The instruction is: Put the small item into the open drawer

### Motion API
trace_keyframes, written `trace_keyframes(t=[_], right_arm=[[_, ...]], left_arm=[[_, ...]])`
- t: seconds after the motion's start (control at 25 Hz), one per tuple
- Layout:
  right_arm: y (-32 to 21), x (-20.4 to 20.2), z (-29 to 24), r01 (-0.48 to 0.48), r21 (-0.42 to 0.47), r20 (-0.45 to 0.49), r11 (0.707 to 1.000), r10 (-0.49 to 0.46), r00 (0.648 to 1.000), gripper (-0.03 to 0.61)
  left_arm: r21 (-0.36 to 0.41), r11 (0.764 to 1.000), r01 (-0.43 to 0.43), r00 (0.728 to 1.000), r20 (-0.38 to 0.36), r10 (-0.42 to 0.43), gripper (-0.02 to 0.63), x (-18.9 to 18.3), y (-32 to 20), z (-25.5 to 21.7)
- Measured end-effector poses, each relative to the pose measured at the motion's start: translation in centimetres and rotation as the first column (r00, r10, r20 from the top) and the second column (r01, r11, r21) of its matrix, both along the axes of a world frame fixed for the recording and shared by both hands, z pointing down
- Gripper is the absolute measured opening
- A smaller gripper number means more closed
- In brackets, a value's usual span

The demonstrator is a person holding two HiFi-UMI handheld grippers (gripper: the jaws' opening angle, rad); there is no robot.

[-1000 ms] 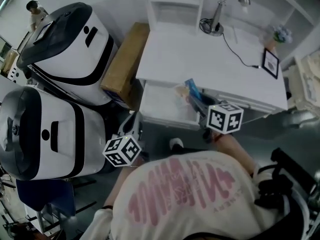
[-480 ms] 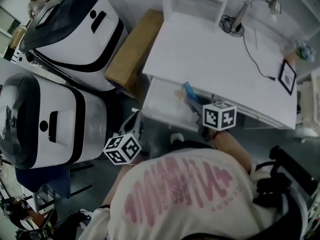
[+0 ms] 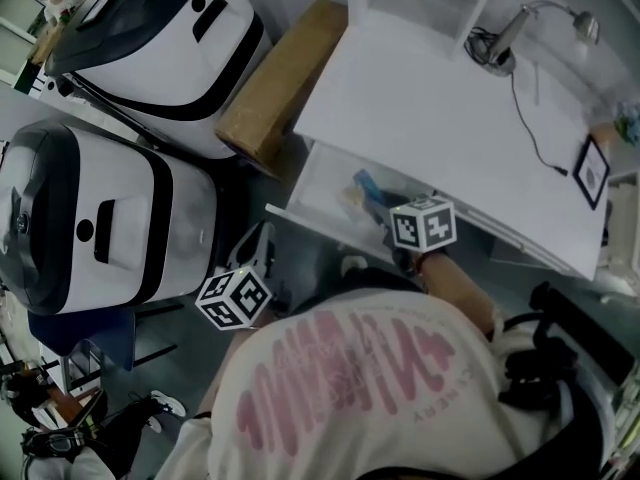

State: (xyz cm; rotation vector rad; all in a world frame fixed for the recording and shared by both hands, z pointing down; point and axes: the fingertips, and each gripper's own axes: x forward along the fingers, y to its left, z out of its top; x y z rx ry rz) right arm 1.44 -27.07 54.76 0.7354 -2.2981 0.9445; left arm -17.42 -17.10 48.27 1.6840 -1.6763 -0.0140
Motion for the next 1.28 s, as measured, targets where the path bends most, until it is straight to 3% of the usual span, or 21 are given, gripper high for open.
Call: trace_keyframes(t=[0.48, 0.92, 1.16, 1.28], right_arm=[[0.2, -1.6, 4.8, 0.124, -0.074, -0.079, 0.990, -0.129, 0.988, 0.097], [0.5, -1.9, 8.7, 0.165, -0.141, -0.148, 0.976, -0.186, 0.971, 0.097], [0.5, -1.4, 10.4, 0.248, -0.110, -0.253, 0.962, -0.269, 0.930, 0.097], [0.5, -1.2, 11.0, 0.252, -0.123, -0.262, 0.960, -0.276, 0.925, 0.097]], left_arm=[[-0.043, 0.996, 0.079, 0.997, 0.006, -0.079, 0.031, -2.1, 1.4, 1.3], [-0.071, 0.989, 0.132, 0.991, 0.017, -0.131, 0.030, -3.9, 2.6, 1.6], [-0.077, 0.986, 0.148, 0.989, 0.015, -0.148, 0.031, -4.6, 2.6, 1.9], [-0.084, 0.984, 0.156, 0.988, 0.012, -0.155, 0.031, -4.9, 2.6, 2.1]])
